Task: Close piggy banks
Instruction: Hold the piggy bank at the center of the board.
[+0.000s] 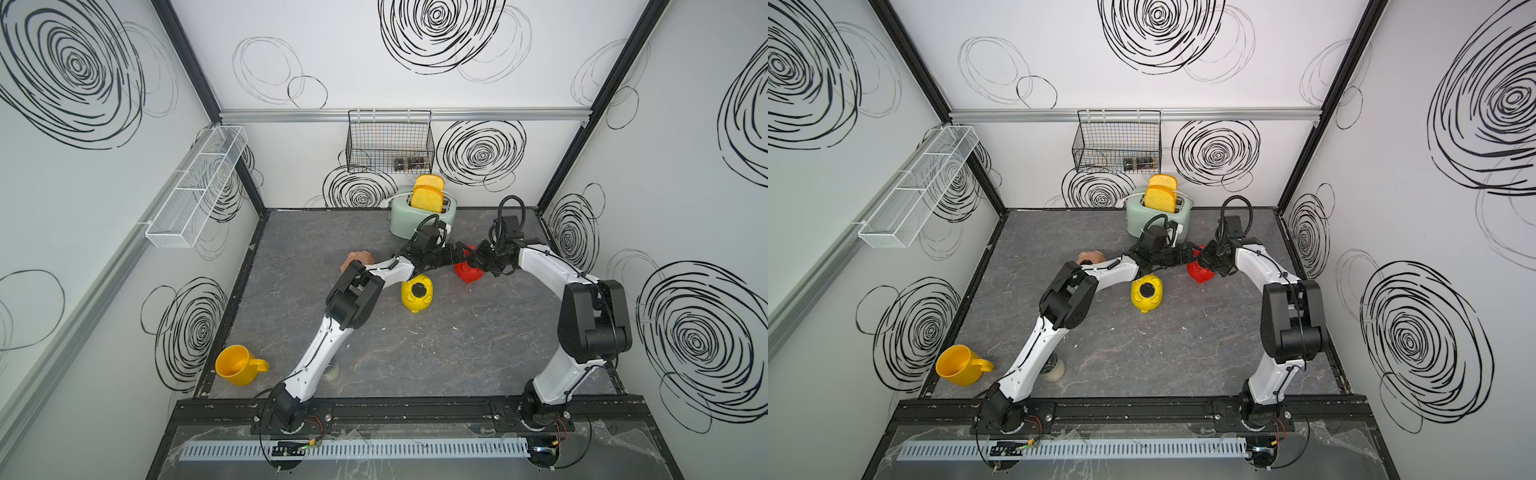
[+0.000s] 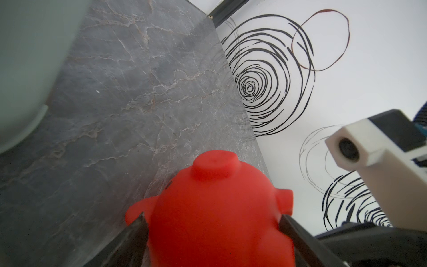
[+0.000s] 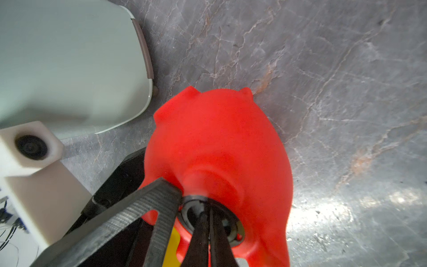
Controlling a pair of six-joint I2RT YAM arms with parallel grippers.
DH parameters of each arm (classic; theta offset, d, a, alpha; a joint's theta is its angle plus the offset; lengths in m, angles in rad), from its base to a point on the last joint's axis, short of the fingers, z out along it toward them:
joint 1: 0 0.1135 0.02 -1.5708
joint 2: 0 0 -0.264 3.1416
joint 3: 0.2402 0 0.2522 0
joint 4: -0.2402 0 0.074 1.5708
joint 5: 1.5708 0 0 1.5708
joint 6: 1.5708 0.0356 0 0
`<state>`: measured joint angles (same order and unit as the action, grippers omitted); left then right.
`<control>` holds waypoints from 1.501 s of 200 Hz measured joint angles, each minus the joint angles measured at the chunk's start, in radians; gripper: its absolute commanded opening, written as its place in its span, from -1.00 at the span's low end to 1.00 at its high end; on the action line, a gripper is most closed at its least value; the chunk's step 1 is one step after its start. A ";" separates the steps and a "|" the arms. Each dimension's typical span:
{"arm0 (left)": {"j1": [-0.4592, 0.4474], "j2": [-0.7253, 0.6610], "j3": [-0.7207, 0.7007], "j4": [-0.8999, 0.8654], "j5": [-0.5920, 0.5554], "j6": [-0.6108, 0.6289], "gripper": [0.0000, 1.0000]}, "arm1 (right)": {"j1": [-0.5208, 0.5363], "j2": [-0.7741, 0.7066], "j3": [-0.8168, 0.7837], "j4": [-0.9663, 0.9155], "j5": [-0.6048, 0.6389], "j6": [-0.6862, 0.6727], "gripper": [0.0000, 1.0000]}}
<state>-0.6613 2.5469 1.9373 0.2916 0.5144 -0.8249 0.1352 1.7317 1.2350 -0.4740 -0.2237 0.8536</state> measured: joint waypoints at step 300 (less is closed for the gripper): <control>0.005 -0.003 -0.033 0.046 0.009 -0.003 0.83 | -0.053 -0.041 0.031 -0.145 -0.106 -0.060 -0.55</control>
<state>-0.6563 2.5439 1.9045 0.3374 0.5236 -0.8276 0.0818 1.6905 1.2663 -0.6186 -0.3302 0.7933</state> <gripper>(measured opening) 0.912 0.224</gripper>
